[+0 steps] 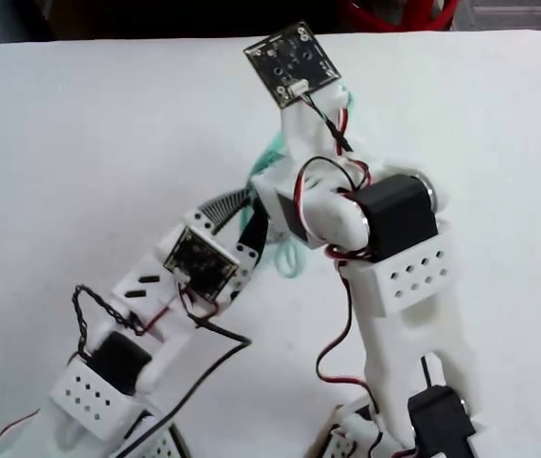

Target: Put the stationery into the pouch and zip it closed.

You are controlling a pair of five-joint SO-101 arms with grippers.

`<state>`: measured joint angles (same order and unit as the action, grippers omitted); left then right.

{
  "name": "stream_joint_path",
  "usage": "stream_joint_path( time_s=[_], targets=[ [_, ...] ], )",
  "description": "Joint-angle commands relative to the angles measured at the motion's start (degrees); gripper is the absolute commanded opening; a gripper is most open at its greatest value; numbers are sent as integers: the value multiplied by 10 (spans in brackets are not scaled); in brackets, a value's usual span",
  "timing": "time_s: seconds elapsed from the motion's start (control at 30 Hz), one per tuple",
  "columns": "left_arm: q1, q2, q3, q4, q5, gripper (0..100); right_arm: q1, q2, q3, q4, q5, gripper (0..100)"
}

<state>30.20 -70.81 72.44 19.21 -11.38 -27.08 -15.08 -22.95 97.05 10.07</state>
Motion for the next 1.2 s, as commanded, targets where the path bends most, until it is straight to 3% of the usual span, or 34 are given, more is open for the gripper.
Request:
stream_joint_path(
  time_s=[0.0,0.5,0.83,1.17],
  targets=[
    [-3,1,1,-3,-4,23,40,-4,-5,-19,23,21],
    [-3,1,1,-3,-4,23,51,-63,-25,-22,47,19],
    [-3,1,1,-2,-4,23,158,19,-28,-73,58,19],
    [-3,1,1,0,-4,23,213,32,-29,-145,80,19]
  ],
)
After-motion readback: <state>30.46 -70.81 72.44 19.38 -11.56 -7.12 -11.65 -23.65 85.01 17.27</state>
